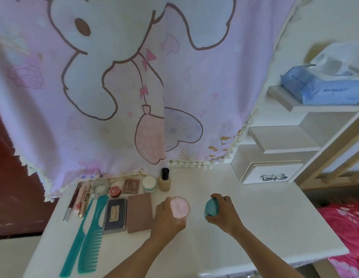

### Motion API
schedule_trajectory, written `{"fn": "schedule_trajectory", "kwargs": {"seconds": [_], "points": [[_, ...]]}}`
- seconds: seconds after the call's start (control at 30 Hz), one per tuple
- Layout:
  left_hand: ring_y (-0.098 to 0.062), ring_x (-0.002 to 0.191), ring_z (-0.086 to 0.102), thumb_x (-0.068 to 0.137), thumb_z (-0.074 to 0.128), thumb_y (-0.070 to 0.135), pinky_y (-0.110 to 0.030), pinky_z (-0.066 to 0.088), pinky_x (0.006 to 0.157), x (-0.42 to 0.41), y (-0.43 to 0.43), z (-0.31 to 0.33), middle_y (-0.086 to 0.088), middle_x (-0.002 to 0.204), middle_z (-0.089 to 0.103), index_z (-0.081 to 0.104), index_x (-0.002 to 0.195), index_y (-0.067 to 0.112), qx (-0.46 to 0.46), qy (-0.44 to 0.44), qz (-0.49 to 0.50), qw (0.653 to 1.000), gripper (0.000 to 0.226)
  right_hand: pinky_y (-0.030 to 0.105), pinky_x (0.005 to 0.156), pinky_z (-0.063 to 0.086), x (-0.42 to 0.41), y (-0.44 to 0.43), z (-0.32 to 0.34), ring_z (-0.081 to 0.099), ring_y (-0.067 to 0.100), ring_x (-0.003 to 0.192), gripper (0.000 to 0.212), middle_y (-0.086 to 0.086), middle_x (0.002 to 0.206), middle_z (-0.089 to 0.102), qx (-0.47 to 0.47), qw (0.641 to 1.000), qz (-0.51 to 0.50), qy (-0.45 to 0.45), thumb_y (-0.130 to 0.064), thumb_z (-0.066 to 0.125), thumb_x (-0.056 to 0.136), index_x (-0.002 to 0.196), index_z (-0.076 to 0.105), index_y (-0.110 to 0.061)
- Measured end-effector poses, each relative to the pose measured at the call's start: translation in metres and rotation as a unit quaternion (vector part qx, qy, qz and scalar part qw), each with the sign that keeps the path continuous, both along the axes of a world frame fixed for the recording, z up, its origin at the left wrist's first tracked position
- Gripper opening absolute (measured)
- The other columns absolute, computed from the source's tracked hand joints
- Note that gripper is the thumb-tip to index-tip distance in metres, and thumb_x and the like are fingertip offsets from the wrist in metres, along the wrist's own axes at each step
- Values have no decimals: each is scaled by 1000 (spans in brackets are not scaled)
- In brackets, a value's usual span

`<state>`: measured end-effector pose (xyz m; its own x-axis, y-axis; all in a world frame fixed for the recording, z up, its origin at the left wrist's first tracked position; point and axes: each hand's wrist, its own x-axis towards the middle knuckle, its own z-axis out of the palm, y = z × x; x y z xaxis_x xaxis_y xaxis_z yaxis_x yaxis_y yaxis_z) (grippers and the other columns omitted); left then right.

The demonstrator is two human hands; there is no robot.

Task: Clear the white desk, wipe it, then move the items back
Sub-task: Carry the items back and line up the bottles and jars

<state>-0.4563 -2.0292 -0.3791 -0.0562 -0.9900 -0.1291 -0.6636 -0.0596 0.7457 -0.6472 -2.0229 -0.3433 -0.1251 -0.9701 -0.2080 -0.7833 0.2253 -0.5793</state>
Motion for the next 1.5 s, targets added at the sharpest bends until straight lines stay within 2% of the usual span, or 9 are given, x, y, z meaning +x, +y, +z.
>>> {"fn": "schedule_trajectory", "kwargs": {"seconds": [0.27, 0.43, 0.53, 0.7, 0.9, 1.1, 1.23, 1.33, 1.5], "points": [[-22, 115, 42, 68, 70, 29, -25, 38, 90, -6, -45, -16, -7, 126, 45, 33, 133, 14, 36, -32, 39, 998, 76, 26, 95, 41, 6, -72, -21, 42, 24, 113, 68, 8, 123, 36, 20, 996, 85, 10, -24, 72, 71, 130, 37, -22], [-14, 120, 42, 72, 63, 45, -19, 31, 95, 2, -49, -22, 5, 131, 46, 29, 137, 20, 20, -127, 25, 991, 77, 27, 96, 39, 29, -97, -36, 41, 25, 116, 69, 8, 126, 34, 34, 987, 158, 5, -23, 70, 72, 131, 36, -23], [-10, 120, 42, 73, 61, 48, -19, 30, 93, 6, -52, -23, 9, 130, 46, 30, 135, 25, 9, -144, 38, 989, 73, 28, 95, 39, 37, -110, -42, 40, 26, 117, 68, 8, 126, 34, 30, 985, 171, 4, -23, 69, 72, 131, 36, -23], [-8, 125, 37, 75, 53, 57, -18, 27, 99, 12, -55, -28, 10, 135, 40, 25, 137, 24, -4, -199, 29, 980, 75, 29, 92, 38, 42, -132, -44, 39, 27, 114, 68, 10, 125, 34, 18, 985, 171, 5, -23, 68, 73, 132, 35, -22], [-11, 135, 23, 76, 43, 67, -25, 19, 107, 13, -56, -33, 6, 149, 24, 7, 146, 17, 4, -297, 19, 955, 93, 33, 93, 40, 53, -159, -41, 41, 30, 114, 70, 12, 125, 34, 20, 986, 164, 0, -24, 70, 72, 132, 34, -20], [-14, 135, 23, 71, 51, 67, -28, 19, 108, 18, -58, -30, 5, 148, 24, 5, 146, 18, 9, -285, 12, 958, 100, 34, 96, 40, 56, -169, -45, 40, 31, 115, 71, 13, 126, 34, 23, 987, 157, -6, -24, 73, 72, 132, 35, -19], [-18, 126, 41, 67, 55, 70, -31, 32, 103, 22, -52, -26, 1, 138, 42, 25, 143, 17, -47, -260, 41, 964, 97, 34, 98, 38, 58, -173, -45, 39, 33, 119, 73, 15, 129, 32, 3, 988, 154, -19, -22, 74, 72, 134, 36, -17], [-10, 131, 30, 72, 43, 73, -24, 22, 106, 32, -44, -25, 8, 143, 31, 17, 143, 25, -40, -244, 43, 968, 90, 36, 101, 35, 59, -174, -44, 36, 34, 123, 75, 16, 134, 29, -4, 987, 157, -19, -22, 74, 73, 136, 34, -18], [-10, 135, 21, 81, 43, 64, -24, 19, 110, 50, -22, -20, 9, 147, 23, 12, 144, 26, -37, -208, 53, 976, 79, 38, 105, 32, 51, -155, -43, 25, 35, 132, 80, 17, 143, 22, -30, 990, 136, 10, -20, 73, 75, 141, 28, -19]]}}
